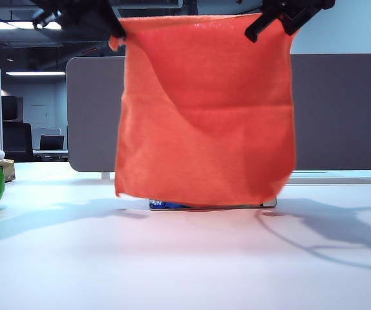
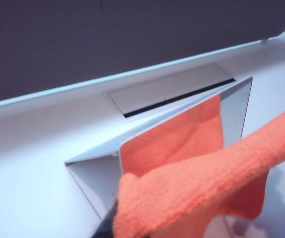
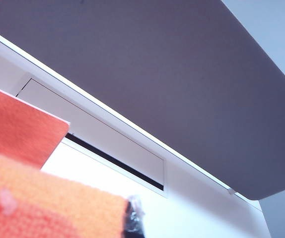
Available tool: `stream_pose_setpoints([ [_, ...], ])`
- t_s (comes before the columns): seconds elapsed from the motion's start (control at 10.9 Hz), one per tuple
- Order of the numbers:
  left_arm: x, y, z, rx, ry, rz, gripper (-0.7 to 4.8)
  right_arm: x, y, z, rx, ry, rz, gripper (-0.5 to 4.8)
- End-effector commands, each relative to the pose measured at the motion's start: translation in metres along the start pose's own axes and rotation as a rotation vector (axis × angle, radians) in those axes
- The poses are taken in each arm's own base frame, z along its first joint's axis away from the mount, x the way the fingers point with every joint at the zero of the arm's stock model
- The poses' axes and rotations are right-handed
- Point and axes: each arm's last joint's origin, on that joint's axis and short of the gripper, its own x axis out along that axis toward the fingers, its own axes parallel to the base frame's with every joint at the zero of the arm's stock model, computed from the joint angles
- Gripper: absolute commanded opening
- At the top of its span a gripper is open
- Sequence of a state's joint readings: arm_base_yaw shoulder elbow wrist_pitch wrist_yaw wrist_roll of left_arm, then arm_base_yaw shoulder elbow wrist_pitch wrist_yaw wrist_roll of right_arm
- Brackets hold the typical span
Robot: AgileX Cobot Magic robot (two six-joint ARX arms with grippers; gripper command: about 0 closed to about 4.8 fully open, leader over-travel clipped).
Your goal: Pick up the cloth from the table and use it to cover the mirror.
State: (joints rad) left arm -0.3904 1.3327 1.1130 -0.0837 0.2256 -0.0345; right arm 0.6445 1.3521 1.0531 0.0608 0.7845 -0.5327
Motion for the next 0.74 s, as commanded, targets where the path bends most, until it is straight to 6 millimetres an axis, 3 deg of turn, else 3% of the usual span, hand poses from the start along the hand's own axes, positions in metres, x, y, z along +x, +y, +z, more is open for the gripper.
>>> stream_pose_setpoints([
  [0.09, 0.014, 0.002, -0.001, 0.002, -0.033, -0.032, -0.06, 0.007, -0.01, -0.002, 0.021, -0.014, 0.01, -0.02],
  [0.74, 0.041, 0.009, -0.006, 0.016, -0.091, -0.024, -0.06, 0.027, -0.029, -0.01, 0.027, -0.107, 0.122, -0.02],
])
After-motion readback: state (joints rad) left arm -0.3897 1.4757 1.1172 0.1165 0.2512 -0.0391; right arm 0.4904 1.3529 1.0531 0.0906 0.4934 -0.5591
